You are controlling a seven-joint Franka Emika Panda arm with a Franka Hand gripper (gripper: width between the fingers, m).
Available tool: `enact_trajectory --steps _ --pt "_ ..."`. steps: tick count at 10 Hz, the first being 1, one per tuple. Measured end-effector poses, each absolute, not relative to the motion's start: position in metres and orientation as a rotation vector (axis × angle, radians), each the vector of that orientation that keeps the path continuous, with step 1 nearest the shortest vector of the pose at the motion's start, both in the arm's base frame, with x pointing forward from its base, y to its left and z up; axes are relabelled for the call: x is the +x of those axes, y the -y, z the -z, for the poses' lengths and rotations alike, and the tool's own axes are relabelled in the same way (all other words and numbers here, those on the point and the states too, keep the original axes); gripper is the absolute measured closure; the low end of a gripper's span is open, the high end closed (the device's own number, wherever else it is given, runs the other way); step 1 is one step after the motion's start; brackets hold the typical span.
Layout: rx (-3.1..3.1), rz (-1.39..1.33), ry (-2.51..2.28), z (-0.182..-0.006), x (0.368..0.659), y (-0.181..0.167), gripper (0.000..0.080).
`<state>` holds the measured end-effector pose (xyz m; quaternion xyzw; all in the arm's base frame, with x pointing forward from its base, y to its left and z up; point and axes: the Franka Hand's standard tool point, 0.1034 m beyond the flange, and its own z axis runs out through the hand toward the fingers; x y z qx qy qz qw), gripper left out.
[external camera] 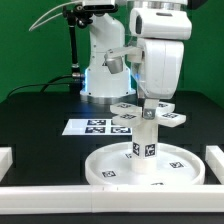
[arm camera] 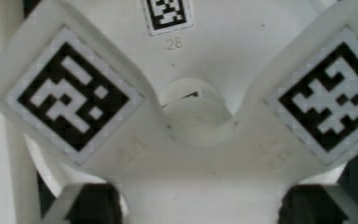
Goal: Assemble round table
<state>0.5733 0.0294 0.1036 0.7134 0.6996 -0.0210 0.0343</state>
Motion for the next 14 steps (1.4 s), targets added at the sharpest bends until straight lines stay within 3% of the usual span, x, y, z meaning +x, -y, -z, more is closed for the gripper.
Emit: enact_trajectory --steps 3,8,14 --pt "2.276 0.059 -2.065 -0.1035 0.573 -0.0294 0.0361" --pt "2.789 0.036 -1.284 -0.1039 0.5718 -0.0305 0.036" --pt "3.005 0.027 -0.71 -0.104 0.5709 -0.0289 0.036"
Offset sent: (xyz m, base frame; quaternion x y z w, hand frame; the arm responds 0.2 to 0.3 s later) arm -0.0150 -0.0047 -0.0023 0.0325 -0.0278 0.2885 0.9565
